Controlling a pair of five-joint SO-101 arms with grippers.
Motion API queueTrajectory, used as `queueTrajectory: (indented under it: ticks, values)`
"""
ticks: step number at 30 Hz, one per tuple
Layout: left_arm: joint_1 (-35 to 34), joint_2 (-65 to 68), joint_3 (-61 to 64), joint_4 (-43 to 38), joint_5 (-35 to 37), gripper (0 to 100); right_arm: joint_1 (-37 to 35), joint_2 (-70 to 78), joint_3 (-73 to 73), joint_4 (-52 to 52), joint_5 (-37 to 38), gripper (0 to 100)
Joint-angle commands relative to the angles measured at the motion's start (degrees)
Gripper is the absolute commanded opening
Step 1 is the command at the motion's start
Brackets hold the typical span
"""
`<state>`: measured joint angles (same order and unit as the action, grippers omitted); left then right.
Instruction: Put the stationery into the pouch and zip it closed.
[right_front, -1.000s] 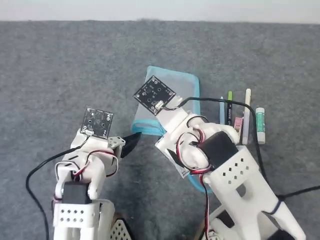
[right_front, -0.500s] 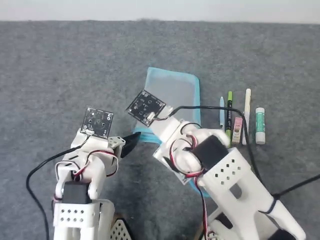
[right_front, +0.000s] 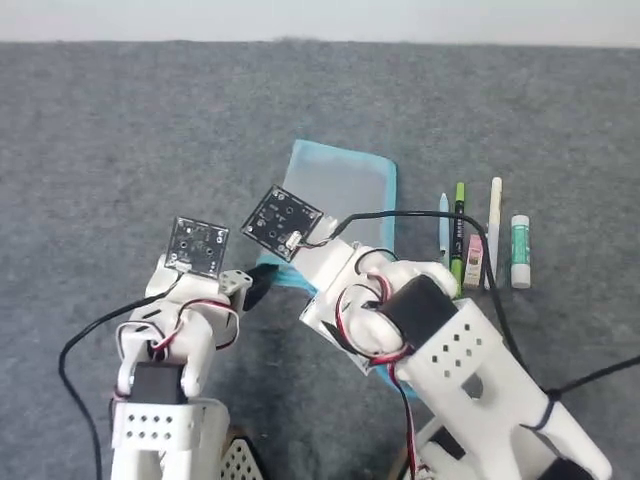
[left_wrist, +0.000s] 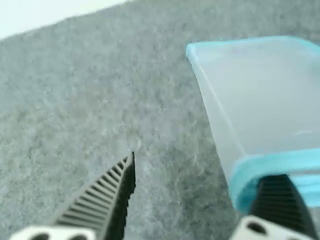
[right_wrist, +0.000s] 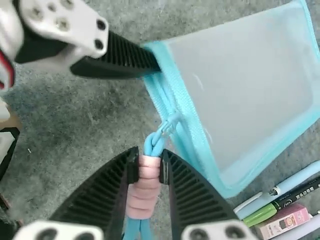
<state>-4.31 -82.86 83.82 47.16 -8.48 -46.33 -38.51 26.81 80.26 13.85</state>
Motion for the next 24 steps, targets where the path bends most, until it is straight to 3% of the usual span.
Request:
queueTrajectory:
  ticks: [1, 7, 11, 16, 19, 24]
  values:
    - [1.67, -0.88, 0.40, -4.75, 0.09, 31, -0.66, -5.14, -3.16, 1.01, 0.70, 0.6]
    - [6.59, -0.97, 2.51, -6.42, 0.26, 25, -0.57, -5.23, 0.00, 0.40, 0.79, 0.6]
    - [6.42, -1.05, 2.68, -6.33, 0.26, 15, -0.13, -5.23, 0.18, 0.04, 0.79, 0.7]
    - [-0.26, -1.32, 2.42, -6.42, 3.08, 1, 3.74, -5.14, 1.93, -0.40, 0.88, 0.7]
    - [-4.57, -1.32, 1.71, -6.33, 5.19, 1, 8.40, -4.35, 2.64, -0.48, 2.37, 0.7]
    - [-5.10, -1.32, 1.71, -6.07, 6.68, 1, 16.40, 1.19, 2.64, -4.18, 2.73, 0.7]
